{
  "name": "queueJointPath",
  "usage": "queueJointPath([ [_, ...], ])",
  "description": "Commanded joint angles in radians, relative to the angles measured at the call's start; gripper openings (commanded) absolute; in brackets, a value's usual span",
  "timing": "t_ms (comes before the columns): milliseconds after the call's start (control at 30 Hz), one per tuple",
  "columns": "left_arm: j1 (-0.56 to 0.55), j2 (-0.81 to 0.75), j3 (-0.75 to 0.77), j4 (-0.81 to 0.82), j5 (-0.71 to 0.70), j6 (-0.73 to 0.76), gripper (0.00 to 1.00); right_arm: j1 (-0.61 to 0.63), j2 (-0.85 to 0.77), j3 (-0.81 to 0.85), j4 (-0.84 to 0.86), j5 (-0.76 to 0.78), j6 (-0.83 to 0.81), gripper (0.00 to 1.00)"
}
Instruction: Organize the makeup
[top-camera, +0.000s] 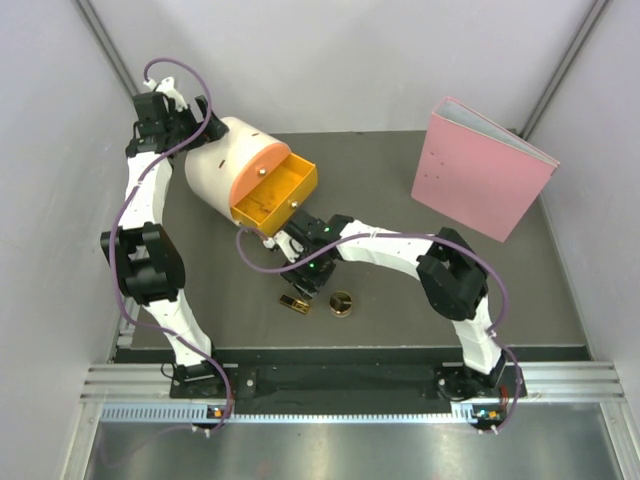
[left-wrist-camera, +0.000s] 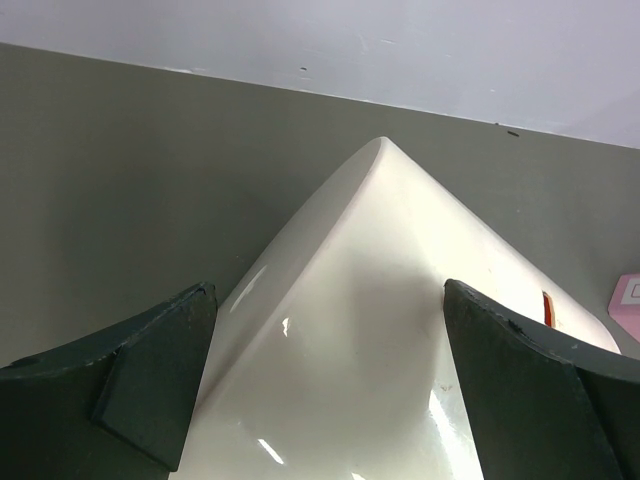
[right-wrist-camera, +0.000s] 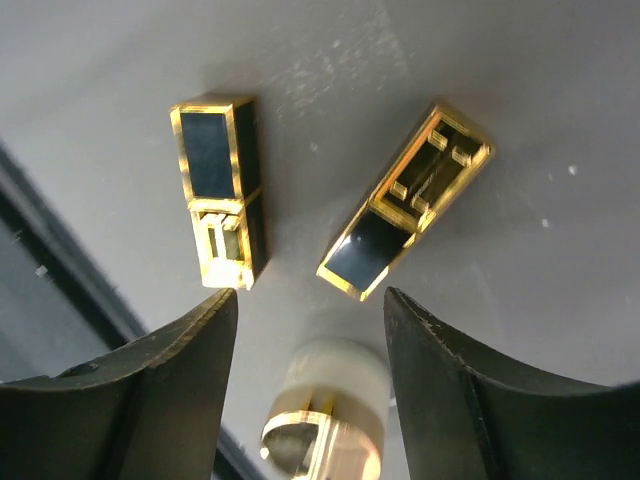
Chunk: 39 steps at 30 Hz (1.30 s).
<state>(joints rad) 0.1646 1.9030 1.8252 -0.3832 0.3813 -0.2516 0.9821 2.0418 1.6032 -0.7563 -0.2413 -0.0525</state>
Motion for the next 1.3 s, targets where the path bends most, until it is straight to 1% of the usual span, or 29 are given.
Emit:
queueJointPath([
  [0,-0.008,0.030,-0.056,-0.112,-0.018,0.060,0.98,0.018,0.040,0.018,0.064,0.043,0.008,0.59],
  [133,-0.010,0.034,-0.052,-0.109,-0.015,0.060,0.98,0.018,0.073,0.035,0.094,0.118,0.016,0.59],
  [267,-0.011,0.042,-0.041,-0.109,-0.010,0.055,0.98,0.015,0.116,0.061,0.104,0.160,0.028,0.58],
  [333,-0.014,0.044,-0.038,-0.111,-0.009,0.054,0.98,0.013,0.133,0.066,0.115,0.183,0.036,0.52],
  [367,-0.016,0.044,-0.034,-0.111,-0.012,0.055,0.98,0.013,0.138,0.070,0.114,0.188,0.040,0.46],
  [400,-0.016,0.045,-0.030,-0.117,-0.010,0.055,0.98,0.013,0.142,0.073,0.112,0.201,0.040,0.35],
  [467,-0.017,0.045,-0.027,-0.118,-0.013,0.057,0.98,0.013,0.135,0.070,0.109,0.215,0.040,0.19],
  [500,-0.017,0.045,-0.027,-0.120,-0.013,0.057,0.98,0.013,0.129,0.060,0.109,0.223,0.040,0.09],
  [600,-0.017,0.041,-0.026,-0.121,-0.015,0.058,0.98,0.013,0.068,0.022,0.095,0.229,0.019,0.00],
  [767,-0.017,0.034,-0.030,-0.123,-0.018,0.058,0.98,0.013,-0.063,-0.067,0.061,0.202,-0.067,0.00],
  [800,-0.016,0.031,-0.030,-0.123,-0.019,0.057,0.98,0.013,-0.116,-0.095,0.058,0.185,-0.079,0.00],
  [867,-0.017,0.030,-0.030,-0.123,-0.021,0.058,0.98,0.009,-0.166,-0.115,0.061,0.154,-0.113,0.00],
  [900,-0.017,0.031,-0.030,-0.125,-0.021,0.058,0.98,0.006,-0.211,-0.126,0.069,0.108,-0.118,0.00],
  [967,-0.017,0.036,-0.027,-0.126,-0.019,0.058,0.98,-0.008,-0.247,-0.112,0.072,0.076,-0.118,0.00],
  [1033,-0.017,0.036,-0.027,-0.122,-0.009,0.054,0.98,-0.028,-0.272,-0.051,0.072,0.047,-0.106,0.00],
  [1133,-0.019,0.034,-0.030,-0.115,-0.004,0.046,0.98,-0.057,-0.264,0.075,0.094,0.036,-0.072,0.00],
  [1167,-0.020,0.036,-0.030,-0.111,-0.004,0.045,0.98,-0.065,-0.253,0.156,0.097,0.036,-0.067,0.00],
  [1233,-0.020,0.041,-0.023,-0.109,0.002,0.041,0.98,-0.091,-0.198,0.246,0.092,0.031,-0.053,0.00],
  [1267,-0.020,0.044,-0.018,-0.109,0.002,0.043,0.98,-0.101,-0.159,0.327,0.097,0.022,-0.047,0.00],
])
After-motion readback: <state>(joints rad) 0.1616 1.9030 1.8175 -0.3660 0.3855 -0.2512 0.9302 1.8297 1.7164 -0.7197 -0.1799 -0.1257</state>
